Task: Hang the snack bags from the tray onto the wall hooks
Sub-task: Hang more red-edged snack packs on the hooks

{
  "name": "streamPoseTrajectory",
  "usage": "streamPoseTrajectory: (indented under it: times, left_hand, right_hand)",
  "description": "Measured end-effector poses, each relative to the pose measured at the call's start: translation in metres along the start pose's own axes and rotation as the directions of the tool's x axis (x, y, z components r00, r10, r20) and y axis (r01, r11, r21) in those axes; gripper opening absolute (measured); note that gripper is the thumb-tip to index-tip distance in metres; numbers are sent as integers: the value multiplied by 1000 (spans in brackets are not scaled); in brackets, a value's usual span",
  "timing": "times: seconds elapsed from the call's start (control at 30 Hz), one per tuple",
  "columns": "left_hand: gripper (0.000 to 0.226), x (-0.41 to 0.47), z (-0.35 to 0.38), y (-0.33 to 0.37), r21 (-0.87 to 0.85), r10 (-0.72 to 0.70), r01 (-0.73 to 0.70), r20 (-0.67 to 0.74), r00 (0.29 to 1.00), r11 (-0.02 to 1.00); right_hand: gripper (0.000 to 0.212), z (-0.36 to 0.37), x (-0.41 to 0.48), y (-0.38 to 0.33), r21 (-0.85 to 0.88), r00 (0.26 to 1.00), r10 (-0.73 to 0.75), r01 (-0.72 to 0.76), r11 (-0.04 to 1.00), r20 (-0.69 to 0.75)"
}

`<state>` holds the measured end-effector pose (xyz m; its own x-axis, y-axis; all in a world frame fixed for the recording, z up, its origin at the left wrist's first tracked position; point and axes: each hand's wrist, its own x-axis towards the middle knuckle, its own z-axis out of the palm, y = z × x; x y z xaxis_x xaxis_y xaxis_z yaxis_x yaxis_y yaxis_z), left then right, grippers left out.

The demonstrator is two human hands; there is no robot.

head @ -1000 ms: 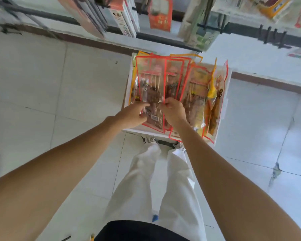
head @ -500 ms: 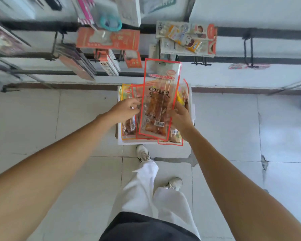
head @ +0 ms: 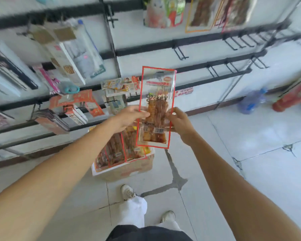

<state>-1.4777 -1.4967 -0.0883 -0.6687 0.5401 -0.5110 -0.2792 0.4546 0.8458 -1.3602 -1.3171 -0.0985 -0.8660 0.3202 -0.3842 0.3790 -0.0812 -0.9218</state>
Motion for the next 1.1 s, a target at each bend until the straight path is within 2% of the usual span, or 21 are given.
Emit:
streamPoseTrajectory:
  times: [0.1, 0.27, 0.37, 0.43, 0.53, 0.63, 0.7, 0.77, 0.9, 0.97, 1.03, 1.1]
  left_hand:
    - [11, -4, 41, 58, 25, 137, -136, -41, 990, 990]
    - [7, -10, 107, 119, 15, 246, -246, -7, 969, 969]
    - [4, -8, 145, 145, 77, 332, -330, -10, 943, 941]
    - [10, -9, 170, 163, 102, 386, -383, -10, 923, 918]
    - [11, -5, 198, 186, 72, 419, -415, -36, 907, 907]
    - [11, -1, 212, 207, 13, 438, -438, -6, 899, 899]
    - [14, 4, 215, 218, -25, 453, -452, 37, 891, 892]
    - [25, 12, 212, 228, -15, 485, -486, 77, 871, 874]
    - [38, 34, 192, 233, 71, 477, -485, 107, 873, 872]
    - [51, 45, 180, 237, 107, 439, -445, 73, 895, 889]
    - [65, 58, 168, 240, 46, 375, -380, 81, 923, 924]
    - [70, 64, 160, 244, -88, 333, -322, 155, 930, 943]
  right_hand:
    - [7, -49, -29, -34, -7, 991, -52, 51, 999, -122]
    - [18, -119, -70, -70, -255, 890, -229, 134, 958, -393]
    - [26, -131, -86, -85, -305, 910, -249, 147, 941, -330]
    - [45, -129, -87, -87, -420, 900, -278, 120, 900, -337]
    - [61, -129, -83, -96, -637, 790, -399, 14, 771, -466]
    - [45, -142, -79, -108, -721, 715, -471, -66, 689, -516]
    - [27, -151, -75, -114, -682, 683, -469, -57, 729, -559]
    - [19, -162, -70, -122, -594, 673, -417, -41, 804, -611]
    - [18, -184, -56, -129, -467, 737, -332, 24, 884, -589]
    - [15, -191, -52, -128, -331, 773, -274, 89, 940, -572]
    - [16, -197, -51, -128, -149, 814, -221, 167, 975, -537]
    - [14, -201, -52, -128, -10, 870, -181, 199, 980, -459]
